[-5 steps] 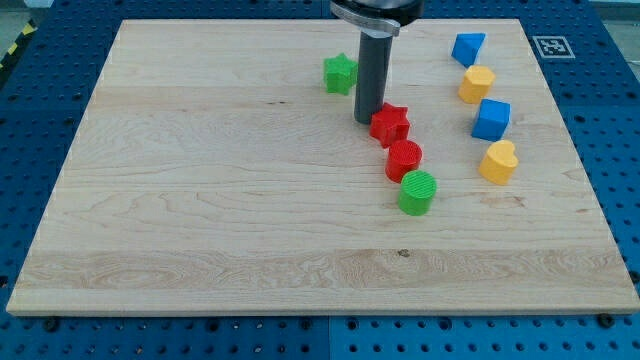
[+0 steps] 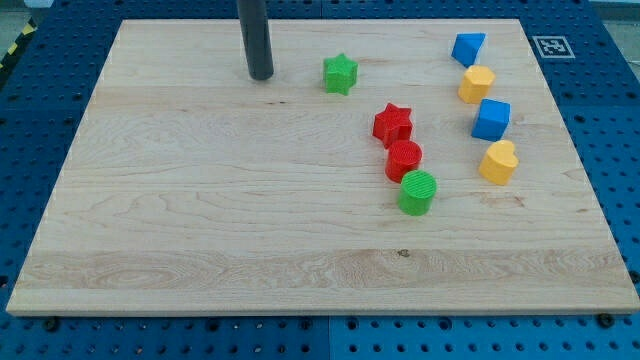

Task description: Move green star a bit right and down

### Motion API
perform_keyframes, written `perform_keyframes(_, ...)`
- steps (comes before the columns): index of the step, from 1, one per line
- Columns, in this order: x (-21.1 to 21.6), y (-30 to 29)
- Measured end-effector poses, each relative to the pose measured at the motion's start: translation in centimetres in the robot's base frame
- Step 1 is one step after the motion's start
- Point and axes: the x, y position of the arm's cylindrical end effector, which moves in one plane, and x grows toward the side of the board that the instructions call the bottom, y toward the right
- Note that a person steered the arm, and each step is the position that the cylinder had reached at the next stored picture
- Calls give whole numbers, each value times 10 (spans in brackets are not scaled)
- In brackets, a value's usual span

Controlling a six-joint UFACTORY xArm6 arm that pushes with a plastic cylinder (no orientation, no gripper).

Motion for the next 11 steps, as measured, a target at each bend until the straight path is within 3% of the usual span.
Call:
perform_keyframes(2, -9, 73)
perform_keyframes(7, 12, 64)
perform_keyframes(11, 24, 116)
